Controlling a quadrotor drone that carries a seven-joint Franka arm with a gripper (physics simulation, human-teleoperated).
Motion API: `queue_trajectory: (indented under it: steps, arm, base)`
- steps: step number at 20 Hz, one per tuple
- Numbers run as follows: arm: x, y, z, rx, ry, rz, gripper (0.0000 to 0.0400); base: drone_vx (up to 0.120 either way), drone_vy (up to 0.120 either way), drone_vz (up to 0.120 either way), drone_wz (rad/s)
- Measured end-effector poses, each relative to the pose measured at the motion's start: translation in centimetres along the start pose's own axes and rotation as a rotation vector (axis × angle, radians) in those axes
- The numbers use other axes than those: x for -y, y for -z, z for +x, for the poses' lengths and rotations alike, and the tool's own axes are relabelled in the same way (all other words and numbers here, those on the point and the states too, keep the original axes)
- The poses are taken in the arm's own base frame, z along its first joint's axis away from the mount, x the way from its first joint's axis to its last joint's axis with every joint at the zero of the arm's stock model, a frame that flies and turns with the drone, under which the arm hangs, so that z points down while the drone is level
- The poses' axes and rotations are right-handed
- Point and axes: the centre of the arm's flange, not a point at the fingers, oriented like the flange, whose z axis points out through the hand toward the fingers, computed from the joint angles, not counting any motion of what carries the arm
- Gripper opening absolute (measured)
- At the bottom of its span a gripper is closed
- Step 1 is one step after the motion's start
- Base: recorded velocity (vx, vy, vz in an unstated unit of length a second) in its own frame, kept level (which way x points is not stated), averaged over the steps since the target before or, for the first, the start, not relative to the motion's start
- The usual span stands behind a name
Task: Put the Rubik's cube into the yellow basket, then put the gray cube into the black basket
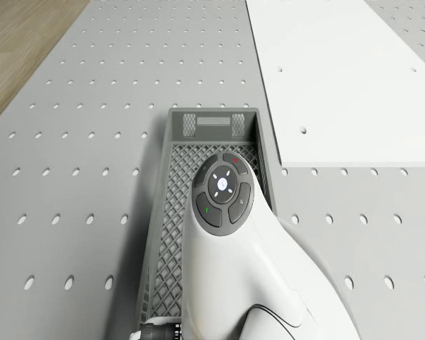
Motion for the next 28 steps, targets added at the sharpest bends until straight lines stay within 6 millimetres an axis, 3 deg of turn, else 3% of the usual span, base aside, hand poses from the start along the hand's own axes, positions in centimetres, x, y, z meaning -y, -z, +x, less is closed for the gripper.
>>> queue_trajectory:
  steps: [17, 24, 28]
  arm:
    - [0.00, 0.00, 0.00, 0.000, 0.000, 0.000, 0.0250]
    - [0.00, 0.00, 0.00, 0.000, 0.000, 0.000, 0.0250]
    - [0.00, -0.40, 0.00, 0.000, 0.000, 0.000, 0.0250]
  base:
    - [0.120, 0.000, 0.000, 0.000]
    - [0.120, 0.000, -0.109, 0.000]
    - [0.010, 0.000, -0.020, 0.000]
